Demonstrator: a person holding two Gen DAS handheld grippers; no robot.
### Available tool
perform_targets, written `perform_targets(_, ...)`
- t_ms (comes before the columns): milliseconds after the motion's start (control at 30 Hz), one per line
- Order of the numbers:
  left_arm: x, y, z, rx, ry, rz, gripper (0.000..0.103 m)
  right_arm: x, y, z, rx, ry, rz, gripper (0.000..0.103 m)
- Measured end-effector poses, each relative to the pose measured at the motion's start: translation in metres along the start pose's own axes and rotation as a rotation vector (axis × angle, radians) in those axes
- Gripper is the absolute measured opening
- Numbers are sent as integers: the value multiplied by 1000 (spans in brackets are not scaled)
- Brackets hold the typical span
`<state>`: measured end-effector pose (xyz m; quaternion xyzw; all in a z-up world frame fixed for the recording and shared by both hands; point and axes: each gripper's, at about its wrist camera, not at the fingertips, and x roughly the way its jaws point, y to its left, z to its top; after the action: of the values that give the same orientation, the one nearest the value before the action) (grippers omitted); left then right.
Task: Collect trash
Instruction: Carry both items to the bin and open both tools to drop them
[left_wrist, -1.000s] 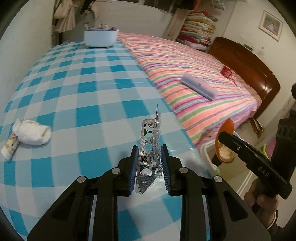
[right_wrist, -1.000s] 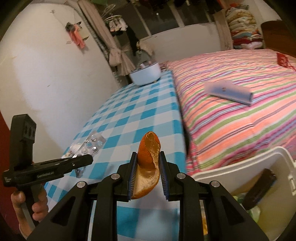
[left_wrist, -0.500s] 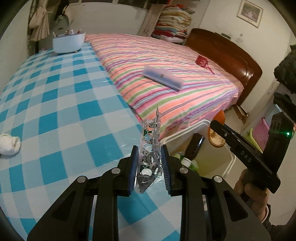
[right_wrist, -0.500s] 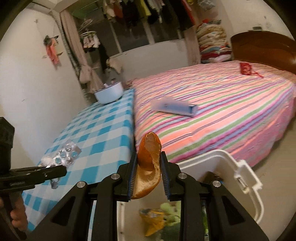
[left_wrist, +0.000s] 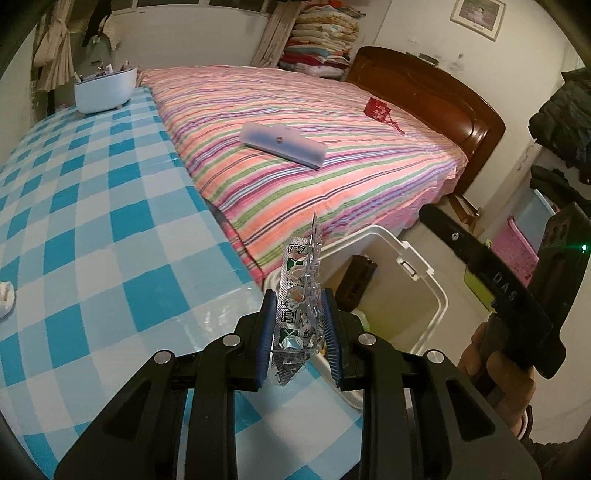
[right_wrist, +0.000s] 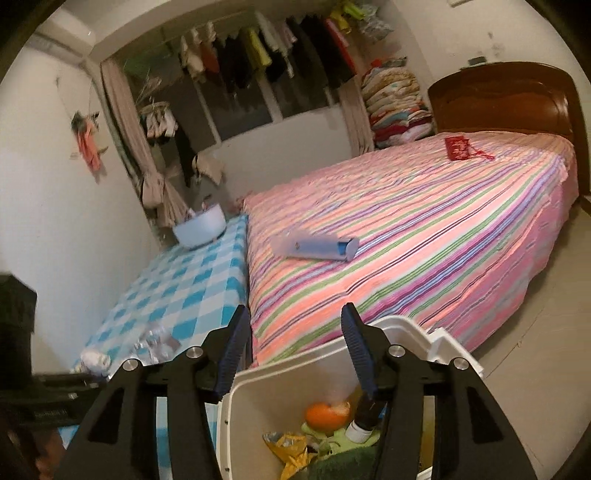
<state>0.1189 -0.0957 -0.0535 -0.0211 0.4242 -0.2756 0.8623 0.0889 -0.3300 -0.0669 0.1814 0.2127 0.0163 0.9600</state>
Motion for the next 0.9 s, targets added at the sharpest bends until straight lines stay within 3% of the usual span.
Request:
perform_targets(233,9,-18,-1,-12,-11,-42,24,-14,-16,7,62,-62,0,51)
perform_targets(600,30,-56,-6,50,21,-83,28,-19,-27,6,104,-81,4,51)
perform_targets(633,32,-59,-7,57,23,-85,31,-20,-27,7,105,-82,5,51)
perform_targets(700,32,-63,-9,71,17,-74,65,-20,-27,7,99,-81,4,51)
perform_targets(733,30,-65,-10,76,-2,-60,72,-21,-27,6,103,-84,5,51)
perform_targets(900,20,-63,-9,89,-46,-34,77,-23,-31,7,117,-91,2,51)
